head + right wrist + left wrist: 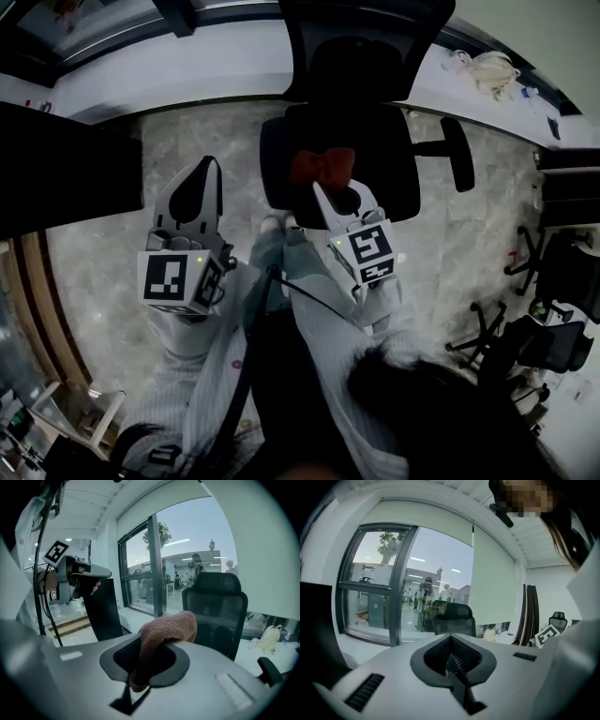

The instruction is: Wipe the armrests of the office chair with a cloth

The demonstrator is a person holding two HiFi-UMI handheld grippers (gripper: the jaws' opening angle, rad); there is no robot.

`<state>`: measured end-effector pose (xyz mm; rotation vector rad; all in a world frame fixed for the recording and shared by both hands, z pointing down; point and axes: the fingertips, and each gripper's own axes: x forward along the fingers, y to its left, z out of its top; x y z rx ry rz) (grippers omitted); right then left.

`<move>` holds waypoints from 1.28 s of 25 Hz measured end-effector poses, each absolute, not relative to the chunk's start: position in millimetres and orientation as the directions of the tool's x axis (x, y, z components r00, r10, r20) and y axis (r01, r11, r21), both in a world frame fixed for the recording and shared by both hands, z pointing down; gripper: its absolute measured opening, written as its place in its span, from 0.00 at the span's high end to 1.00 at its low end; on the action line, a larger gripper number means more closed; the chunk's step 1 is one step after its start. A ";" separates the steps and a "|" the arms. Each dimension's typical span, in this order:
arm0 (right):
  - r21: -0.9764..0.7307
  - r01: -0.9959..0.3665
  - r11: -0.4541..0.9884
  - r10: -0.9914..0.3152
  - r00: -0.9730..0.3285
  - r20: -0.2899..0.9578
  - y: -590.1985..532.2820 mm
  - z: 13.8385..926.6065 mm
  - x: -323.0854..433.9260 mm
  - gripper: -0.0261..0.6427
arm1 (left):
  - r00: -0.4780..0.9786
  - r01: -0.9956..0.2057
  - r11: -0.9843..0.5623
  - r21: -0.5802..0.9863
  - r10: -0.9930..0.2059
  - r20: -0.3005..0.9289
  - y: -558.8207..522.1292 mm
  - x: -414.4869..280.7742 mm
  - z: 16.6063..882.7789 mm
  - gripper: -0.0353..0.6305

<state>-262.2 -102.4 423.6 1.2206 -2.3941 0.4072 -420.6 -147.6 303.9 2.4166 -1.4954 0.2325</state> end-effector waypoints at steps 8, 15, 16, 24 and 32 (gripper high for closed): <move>-0.021 -0.693 0.721 -0.473 -0.515 0.715 -111.8 551.0 -316.2 0.91 | 0.424 -0.904 -0.371 0.211 -0.839 0.341 -143.9 -438.4 351.4 0.94; -0.103 -0.575 0.812 -0.286 -0.545 0.788 -65.3 585.1 -342.5 0.91 | 0.417 -0.905 -0.347 0.248 -0.842 0.341 -149.0 -449.7 363.6 0.94; -0.109 -0.557 0.823 -0.270 -0.553 0.788 -61.4 584.9 -343.4 0.91 | 0.415 -0.905 -0.341 0.253 -0.841 0.348 -149.8 -449.7 364.5 0.94; -0.067 -0.559 0.827 -0.273 -0.503 0.820 -97.9 597.9 -330.6 0.91 | 0.403 -0.910 -0.323 0.261 -0.839 0.365 -149.2 -449.4 376.0 0.94; -0.040 -0.644 0.764 -0.336 -0.450 0.828 -230.8 624.0 -332.0 0.91 | 0.348 -0.933 -0.261 0.248 -0.832 0.431 -142.3 -474.8 398.6 0.94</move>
